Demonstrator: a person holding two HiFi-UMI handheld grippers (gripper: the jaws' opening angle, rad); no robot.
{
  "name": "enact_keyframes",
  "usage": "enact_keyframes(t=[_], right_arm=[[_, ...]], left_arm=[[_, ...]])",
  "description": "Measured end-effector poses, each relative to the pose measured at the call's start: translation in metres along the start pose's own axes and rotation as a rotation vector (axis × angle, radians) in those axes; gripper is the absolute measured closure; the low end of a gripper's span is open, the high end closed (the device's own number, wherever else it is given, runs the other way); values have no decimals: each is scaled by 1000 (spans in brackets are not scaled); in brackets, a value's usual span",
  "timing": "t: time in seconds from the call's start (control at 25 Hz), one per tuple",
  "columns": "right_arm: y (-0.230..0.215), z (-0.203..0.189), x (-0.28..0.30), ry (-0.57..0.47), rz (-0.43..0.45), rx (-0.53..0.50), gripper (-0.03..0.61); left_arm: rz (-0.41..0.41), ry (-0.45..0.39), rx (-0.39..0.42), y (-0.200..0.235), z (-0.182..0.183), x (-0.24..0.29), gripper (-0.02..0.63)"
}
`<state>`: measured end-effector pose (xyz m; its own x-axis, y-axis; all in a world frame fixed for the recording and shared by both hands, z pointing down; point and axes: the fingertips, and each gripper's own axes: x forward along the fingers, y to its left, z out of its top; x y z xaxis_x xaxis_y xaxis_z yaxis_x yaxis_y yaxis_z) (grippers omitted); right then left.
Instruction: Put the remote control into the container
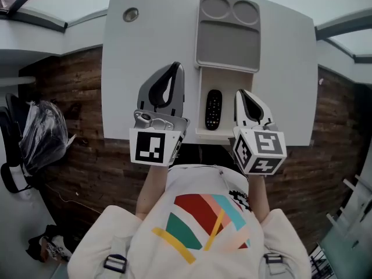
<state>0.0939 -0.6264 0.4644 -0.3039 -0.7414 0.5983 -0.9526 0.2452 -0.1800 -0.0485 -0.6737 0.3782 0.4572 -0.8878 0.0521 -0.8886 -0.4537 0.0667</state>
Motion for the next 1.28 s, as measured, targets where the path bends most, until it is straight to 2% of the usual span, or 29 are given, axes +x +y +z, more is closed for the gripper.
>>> enact_keyframes(t=[0.28,0.4,0.48,0.56,0.64,0.8,1.0,1.28], right_arm=[[-4,88,-41,-257,-14,-41,577],[1,125,-67,-381,17,-20,577],[2,154,-87,-498,48,-5,577],[1,179,-107,-610,45,-34,577],[2,190,-123,-673,9,-88,577],[11,194,-144,-720,-8,-154,577],[7,198,-148,-754,27,-146,577],[8,203,-154,-772,11,-179,577]], left_arm=[[-12,-116,35,-12,61,0,606],[-10,-171,49,-14,90,-5,606],[-17,-227,86,-18,114,-4,606],[-28,-275,125,-23,135,-2,606],[-32,-288,142,-28,145,-6,606],[-29,-301,158,-34,156,-15,606],[-52,-334,199,-47,169,-12,606],[-32,-355,218,-44,179,-17,606]])
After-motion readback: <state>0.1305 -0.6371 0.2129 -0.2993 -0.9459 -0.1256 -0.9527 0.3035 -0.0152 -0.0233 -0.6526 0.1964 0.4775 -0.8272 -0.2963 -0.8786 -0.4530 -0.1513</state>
